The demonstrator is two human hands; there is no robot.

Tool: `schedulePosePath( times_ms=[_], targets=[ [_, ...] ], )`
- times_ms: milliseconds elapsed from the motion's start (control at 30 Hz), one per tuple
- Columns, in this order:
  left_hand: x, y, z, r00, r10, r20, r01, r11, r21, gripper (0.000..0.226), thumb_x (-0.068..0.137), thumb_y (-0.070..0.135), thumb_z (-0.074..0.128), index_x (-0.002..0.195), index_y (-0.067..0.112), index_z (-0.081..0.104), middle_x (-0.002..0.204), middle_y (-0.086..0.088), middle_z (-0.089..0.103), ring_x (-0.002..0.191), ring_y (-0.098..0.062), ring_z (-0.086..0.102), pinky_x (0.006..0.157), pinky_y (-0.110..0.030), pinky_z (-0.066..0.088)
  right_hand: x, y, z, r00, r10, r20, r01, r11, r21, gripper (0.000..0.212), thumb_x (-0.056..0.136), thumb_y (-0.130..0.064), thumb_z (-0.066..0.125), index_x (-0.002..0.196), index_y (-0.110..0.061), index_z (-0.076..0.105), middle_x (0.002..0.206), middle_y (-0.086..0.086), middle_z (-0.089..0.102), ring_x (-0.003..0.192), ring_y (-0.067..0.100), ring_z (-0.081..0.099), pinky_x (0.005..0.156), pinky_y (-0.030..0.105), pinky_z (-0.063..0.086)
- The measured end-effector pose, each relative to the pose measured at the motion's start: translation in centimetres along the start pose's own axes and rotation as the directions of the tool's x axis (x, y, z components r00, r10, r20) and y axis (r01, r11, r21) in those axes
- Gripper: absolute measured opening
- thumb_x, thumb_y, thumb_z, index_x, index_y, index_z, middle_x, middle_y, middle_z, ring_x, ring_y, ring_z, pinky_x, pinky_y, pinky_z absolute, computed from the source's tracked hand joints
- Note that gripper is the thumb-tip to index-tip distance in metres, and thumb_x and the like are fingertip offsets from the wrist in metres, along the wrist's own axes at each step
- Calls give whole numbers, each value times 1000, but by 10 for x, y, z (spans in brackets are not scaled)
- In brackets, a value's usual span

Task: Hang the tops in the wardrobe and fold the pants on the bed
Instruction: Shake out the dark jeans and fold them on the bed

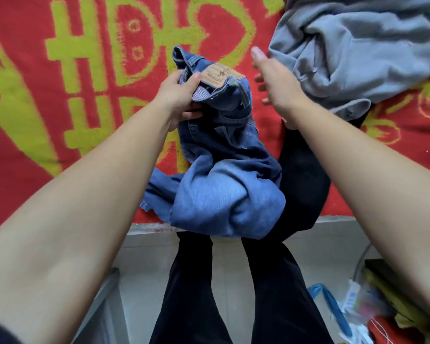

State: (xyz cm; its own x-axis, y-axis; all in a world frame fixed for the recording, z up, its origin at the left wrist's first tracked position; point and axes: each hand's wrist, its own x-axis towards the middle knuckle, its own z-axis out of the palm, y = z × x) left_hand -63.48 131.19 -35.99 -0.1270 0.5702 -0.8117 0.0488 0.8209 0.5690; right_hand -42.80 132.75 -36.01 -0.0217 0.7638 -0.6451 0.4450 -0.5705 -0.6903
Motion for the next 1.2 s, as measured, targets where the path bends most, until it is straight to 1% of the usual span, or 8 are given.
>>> schedulePosePath(
  times_ms=[100, 200, 333, 433, 667, 867, 1000, 1200],
  targets=[
    [-4, -10, -7, 997, 70, -20, -71, 994, -83, 42, 91, -5, 55, 125, 20, 57, 106, -8, 66, 82, -21, 67, 57, -28, 56, 0, -17, 9, 966, -9, 259, 49, 988, -149, 58, 77, -63, 67, 115, -21, 67, 107, -5, 67, 98, 12, 64, 86, 38, 56],
    [-16, -20, -11, 973, 74, -221, -88, 995, -54, 50, 80, -17, 47, 115, 18, 57, 100, -8, 59, 83, -23, 63, 52, -29, 56, 4, -24, 13, 987, -37, 159, 76, 967, -245, 68, 79, -44, 70, 140, -22, 51, 128, 0, 60, 107, 15, 62, 87, 35, 56],
    [-29, -32, -11, 921, 21, -388, -73, 990, -120, 36, 81, -4, 38, 103, 22, 51, 99, -5, 56, 84, -23, 59, 61, -36, 59, -14, -2, 17, 958, 286, 28, -280, 904, 323, 26, 84, -17, 49, 109, -20, 53, 81, 4, 61, 50, 14, 59, 45, 26, 51],
    [-36, -43, -24, 887, 159, -434, -92, 981, 171, 40, 69, -4, 38, 90, 26, 54, 93, -7, 60, 93, -36, 60, 77, -40, 51, -51, 48, 10, 891, 451, 46, -453, 887, 91, 41, 93, -1, 45, 128, -23, 48, 95, 8, 60, 59, 21, 68, 46, 33, 57],
    [-52, -65, -48, 882, 359, -305, -129, 807, 577, 38, 76, 4, 47, 100, 28, 65, 104, -12, 58, 88, -33, 59, 81, -32, 47, -43, 29, 14, 959, 40, -280, -155, 904, -399, 34, 94, -34, 48, 116, -21, 70, 119, 6, 70, 116, 26, 61, 96, 29, 43],
    [-70, -71, -42, 831, 512, -217, -242, 683, 689, 34, 82, 6, 53, 109, 22, 66, 104, -6, 44, 98, -30, 51, 86, -33, 40, 2, -81, 67, 995, -92, -29, 78, 948, -309, 96, 77, -75, 61, 149, -17, 37, 151, 3, 45, 134, 21, 46, 104, 32, 38],
    [-82, -74, -50, 795, 570, -210, -306, 674, 672, 30, 78, 6, 52, 102, 17, 67, 103, -6, 45, 92, -25, 49, 81, -31, 38, -2, -91, 84, 999, -50, 11, 49, 865, -499, 35, 77, -40, 69, 96, -15, 53, 93, -1, 58, 79, 16, 55, 55, 25, 39],
    [-113, -37, -89, 796, 526, -301, -250, 737, 629, 20, 71, 16, 46, 80, 14, 64, 83, -19, 66, 85, -38, 58, 71, -37, 40, -42, -103, 0, 967, 256, 17, -252, 934, 252, 13, 89, -21, 47, 85, -18, 59, 60, -2, 63, 46, 14, 61, 53, 23, 52]
  ],
)
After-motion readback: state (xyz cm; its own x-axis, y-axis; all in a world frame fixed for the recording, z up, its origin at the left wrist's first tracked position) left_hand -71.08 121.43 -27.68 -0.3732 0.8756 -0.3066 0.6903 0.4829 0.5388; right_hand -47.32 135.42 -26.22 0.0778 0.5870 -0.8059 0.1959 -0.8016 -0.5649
